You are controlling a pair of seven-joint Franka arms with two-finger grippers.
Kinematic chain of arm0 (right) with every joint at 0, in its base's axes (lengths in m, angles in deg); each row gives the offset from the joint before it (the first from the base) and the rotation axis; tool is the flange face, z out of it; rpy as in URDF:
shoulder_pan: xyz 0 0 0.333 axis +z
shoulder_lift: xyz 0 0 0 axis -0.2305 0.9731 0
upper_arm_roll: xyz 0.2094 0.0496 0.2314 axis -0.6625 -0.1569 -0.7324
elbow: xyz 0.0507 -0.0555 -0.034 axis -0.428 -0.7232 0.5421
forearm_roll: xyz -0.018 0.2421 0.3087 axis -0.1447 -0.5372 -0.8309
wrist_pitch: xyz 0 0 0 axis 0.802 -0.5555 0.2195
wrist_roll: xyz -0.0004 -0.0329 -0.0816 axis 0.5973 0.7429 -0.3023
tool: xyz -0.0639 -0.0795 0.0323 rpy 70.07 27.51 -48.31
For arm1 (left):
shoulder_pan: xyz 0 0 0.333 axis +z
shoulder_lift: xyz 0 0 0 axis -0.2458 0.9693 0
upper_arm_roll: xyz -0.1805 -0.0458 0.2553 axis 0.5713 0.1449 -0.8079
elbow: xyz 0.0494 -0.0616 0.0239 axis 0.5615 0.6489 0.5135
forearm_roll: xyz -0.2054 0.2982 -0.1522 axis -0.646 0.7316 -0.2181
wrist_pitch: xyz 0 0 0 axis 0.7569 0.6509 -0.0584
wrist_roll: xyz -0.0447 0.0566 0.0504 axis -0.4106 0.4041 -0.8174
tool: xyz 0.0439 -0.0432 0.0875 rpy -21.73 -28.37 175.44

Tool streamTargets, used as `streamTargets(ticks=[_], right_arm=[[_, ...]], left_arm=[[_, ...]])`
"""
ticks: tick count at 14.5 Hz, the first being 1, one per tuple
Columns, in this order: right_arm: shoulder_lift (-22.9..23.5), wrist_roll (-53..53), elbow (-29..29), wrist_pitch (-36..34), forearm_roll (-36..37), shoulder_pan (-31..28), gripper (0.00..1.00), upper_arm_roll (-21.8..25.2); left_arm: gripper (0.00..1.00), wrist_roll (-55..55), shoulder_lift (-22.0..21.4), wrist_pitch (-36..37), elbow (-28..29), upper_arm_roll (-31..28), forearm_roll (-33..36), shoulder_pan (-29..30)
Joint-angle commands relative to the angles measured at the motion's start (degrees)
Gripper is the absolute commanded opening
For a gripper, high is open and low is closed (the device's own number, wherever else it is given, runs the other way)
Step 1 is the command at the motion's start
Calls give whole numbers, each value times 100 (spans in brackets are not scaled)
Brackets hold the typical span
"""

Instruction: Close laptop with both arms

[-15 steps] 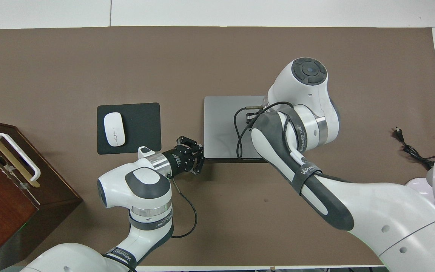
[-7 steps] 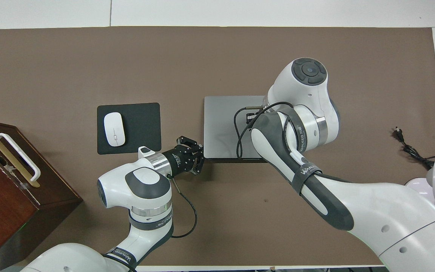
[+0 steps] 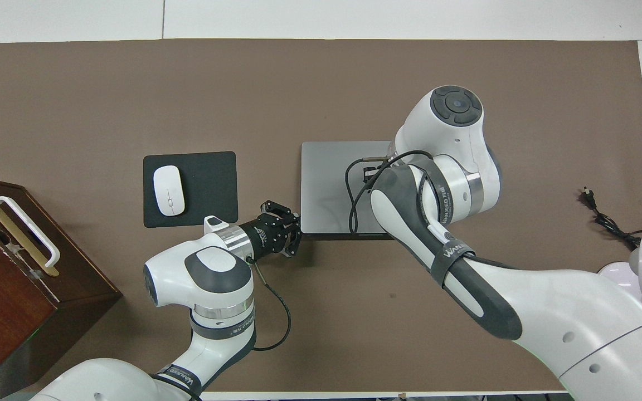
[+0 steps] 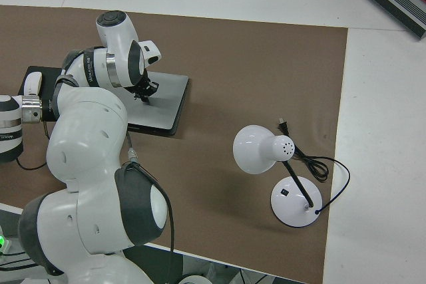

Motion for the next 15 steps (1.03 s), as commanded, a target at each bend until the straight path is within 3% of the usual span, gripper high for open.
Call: streamTargets(ticks=[1, 15], right_arm=[[-156, 68, -211, 145, -135, -88, 0, -78], [-350, 77, -185, -40, -135, -149, 0, -78]], left_arm=[[0, -301, 390, -197, -43, -60, -101, 110], [0, -301, 302, 40, -60, -60, -83, 373]])
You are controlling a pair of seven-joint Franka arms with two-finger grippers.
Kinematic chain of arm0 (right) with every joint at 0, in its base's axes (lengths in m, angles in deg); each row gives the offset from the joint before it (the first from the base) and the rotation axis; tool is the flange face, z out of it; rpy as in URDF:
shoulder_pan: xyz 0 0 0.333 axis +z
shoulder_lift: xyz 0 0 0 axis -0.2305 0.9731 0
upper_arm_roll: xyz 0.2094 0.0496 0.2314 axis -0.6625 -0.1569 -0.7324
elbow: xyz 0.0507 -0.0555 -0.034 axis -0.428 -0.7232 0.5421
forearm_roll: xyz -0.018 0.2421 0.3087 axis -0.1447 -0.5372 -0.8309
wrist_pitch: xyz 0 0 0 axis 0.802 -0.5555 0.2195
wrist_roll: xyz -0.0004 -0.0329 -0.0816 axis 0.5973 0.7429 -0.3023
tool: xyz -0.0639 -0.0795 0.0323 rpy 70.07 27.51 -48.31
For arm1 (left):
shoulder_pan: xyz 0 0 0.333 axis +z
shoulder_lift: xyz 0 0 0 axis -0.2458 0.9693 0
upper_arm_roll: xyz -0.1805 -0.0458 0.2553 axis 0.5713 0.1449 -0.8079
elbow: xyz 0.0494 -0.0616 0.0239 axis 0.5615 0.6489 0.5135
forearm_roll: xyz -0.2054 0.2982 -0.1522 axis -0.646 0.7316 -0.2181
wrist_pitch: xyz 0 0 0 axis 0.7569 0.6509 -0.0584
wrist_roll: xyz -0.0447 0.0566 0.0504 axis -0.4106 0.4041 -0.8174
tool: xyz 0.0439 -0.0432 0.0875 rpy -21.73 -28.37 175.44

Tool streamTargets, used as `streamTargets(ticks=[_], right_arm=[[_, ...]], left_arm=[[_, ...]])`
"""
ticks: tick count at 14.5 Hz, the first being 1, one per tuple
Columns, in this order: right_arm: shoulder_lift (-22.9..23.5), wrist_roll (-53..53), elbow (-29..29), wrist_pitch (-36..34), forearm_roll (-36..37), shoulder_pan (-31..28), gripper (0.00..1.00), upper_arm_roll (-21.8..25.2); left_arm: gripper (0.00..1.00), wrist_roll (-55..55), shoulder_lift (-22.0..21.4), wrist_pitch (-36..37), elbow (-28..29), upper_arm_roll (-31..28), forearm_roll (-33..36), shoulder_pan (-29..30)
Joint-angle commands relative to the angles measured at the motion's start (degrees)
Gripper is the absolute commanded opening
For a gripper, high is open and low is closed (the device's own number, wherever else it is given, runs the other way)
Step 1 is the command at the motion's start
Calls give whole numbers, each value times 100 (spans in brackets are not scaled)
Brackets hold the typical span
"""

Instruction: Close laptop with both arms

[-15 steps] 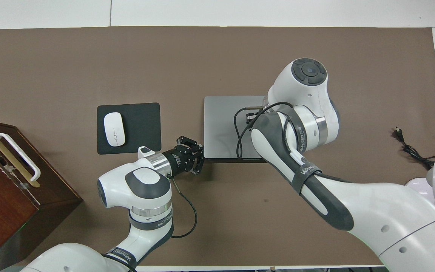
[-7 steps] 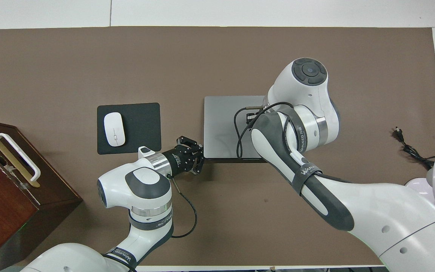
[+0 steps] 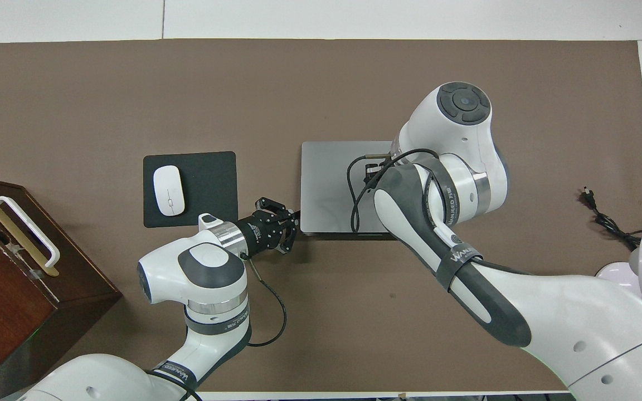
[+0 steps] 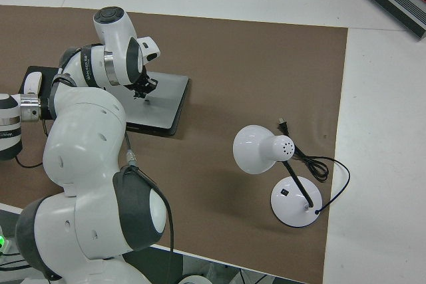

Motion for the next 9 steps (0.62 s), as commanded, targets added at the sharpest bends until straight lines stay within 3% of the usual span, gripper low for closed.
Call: streamTargets(ticks=[1, 9], right_arm=[[-196, 77, -162, -90, -127, -139, 0, -79], [-635, 384, 5, -583, -48, -543, 0, -61]], left_arm=[[0, -267, 228, -1, -67, -34, -83, 163], [0, -188, -106, 104, -190, -7, -92, 558]])
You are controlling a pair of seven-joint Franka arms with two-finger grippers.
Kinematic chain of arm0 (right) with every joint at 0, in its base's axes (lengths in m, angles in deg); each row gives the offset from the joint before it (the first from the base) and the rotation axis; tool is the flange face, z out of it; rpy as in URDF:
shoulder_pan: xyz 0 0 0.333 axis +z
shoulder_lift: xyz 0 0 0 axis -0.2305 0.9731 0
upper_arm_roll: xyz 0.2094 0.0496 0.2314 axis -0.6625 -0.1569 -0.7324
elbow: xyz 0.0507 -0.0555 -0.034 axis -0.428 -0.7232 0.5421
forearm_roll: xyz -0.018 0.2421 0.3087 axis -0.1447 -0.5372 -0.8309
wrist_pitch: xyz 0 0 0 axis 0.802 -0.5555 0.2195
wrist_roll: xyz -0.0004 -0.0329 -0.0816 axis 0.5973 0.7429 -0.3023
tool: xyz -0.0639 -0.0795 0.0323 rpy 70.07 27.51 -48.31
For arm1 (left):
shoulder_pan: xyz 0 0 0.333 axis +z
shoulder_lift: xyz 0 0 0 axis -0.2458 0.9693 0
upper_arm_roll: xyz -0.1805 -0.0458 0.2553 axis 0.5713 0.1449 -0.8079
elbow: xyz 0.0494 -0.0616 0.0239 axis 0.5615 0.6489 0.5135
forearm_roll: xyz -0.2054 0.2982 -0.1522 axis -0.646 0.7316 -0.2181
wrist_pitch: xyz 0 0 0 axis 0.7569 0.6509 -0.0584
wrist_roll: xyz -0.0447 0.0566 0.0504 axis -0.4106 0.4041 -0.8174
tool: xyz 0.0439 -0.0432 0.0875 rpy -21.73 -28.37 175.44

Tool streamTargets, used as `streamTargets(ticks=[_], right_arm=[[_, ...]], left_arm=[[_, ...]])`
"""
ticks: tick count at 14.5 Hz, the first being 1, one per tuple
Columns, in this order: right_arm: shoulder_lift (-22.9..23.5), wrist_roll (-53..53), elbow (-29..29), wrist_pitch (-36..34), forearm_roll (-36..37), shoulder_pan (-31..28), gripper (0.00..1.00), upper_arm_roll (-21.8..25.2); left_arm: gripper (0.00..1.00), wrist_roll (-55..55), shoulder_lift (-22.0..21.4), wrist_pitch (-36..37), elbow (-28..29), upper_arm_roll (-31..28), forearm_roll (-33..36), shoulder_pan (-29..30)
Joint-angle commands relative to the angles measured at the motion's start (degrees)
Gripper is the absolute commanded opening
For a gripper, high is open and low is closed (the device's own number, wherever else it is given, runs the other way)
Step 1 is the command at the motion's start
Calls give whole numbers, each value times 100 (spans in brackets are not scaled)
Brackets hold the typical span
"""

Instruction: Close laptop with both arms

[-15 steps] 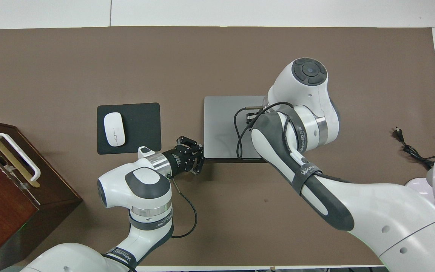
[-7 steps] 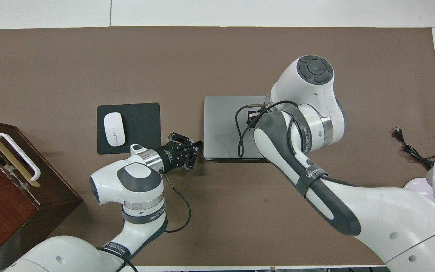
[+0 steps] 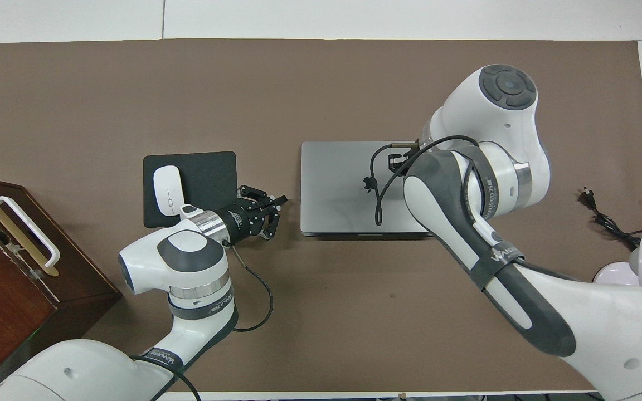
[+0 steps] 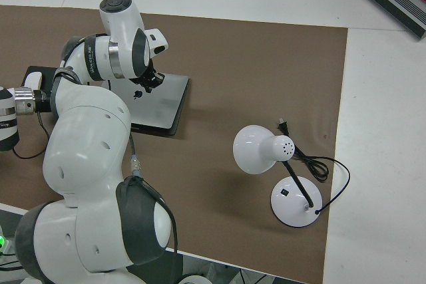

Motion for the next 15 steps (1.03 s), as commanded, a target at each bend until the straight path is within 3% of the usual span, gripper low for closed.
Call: streamTargets(ticks=[1, 8, 12, 15], right_arm=[[-302, 206, -39, -184, -39, -167, 0, -59], [-1005, 767, 5, -290, 409, -746, 0, -24], [-1260, 1111, 365, -658, 734, -1028, 0, -6], [-1559, 1322, 365, -711, 963, -1230, 0, -6]], left_arm=[[0, -65, -182, 40, -102, 32, -92, 185], [0, -38, -209, -39, -638, 6, 170, 379], [0, -82, -25, -276, -1112, -3, 1302, 467], [0, -126, 177, -417, -1534, -29, 2785, 660]])
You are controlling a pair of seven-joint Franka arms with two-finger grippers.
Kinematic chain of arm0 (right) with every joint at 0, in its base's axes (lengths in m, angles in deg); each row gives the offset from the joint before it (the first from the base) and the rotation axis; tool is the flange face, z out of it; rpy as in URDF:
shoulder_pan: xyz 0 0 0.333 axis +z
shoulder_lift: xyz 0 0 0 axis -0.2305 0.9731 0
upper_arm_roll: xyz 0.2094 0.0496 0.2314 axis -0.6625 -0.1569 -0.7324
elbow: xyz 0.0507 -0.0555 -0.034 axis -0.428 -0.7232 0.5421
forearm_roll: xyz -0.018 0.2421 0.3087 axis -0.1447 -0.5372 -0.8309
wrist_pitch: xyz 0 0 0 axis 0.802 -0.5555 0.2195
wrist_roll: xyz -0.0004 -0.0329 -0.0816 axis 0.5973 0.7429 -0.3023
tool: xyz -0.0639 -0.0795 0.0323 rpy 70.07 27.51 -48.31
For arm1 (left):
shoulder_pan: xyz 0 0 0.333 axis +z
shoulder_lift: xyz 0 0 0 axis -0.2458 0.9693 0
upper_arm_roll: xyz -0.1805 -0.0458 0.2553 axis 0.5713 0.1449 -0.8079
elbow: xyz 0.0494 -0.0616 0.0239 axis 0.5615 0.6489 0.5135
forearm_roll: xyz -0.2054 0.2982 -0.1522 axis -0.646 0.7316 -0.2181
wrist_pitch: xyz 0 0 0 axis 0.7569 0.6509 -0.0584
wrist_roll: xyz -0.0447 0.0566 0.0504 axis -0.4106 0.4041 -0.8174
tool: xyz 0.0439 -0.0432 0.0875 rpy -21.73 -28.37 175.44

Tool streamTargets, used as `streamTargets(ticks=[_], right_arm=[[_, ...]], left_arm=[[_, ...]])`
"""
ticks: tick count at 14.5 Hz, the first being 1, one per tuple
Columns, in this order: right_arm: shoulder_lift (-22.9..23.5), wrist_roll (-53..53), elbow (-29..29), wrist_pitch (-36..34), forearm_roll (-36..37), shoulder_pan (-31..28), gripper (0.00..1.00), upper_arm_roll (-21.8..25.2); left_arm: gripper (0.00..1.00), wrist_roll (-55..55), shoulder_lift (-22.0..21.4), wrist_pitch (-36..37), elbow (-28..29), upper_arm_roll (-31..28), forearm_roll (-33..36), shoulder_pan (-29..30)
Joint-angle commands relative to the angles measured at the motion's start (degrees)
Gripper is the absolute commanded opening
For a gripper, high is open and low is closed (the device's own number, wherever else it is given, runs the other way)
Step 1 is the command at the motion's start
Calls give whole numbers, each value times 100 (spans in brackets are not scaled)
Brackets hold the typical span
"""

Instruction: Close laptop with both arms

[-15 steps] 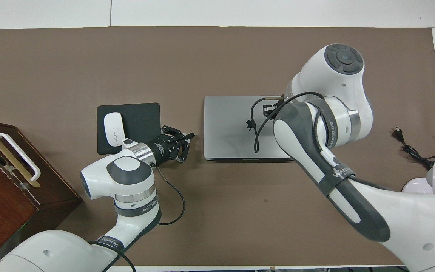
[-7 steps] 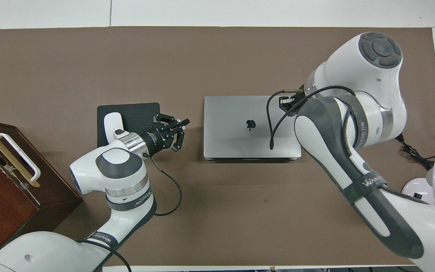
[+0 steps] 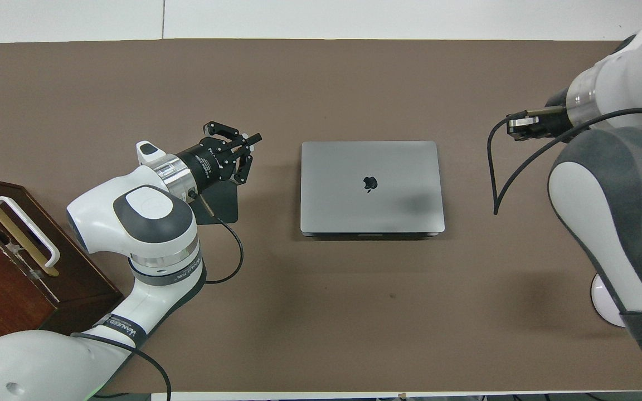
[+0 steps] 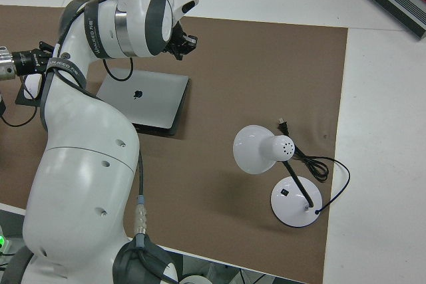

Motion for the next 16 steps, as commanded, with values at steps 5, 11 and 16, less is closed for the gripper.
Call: streamTargets(ticks=[5, 11, 16], right_arm=[[-553, 399, 3, -304, 233, -365, 0, -55], [-887, 724, 12, -523, 207, -382, 100, 112], [-1011, 707, 362, -997, 127, -374, 100, 139]], left_arm=[[0, -91, 437, -45, -713, -1, 3018, 818], [0, -91, 718, 526, -1494, -18, 5594, 1452], [0, -91, 789, 1744, -2197, -27, 7765, 1690]])
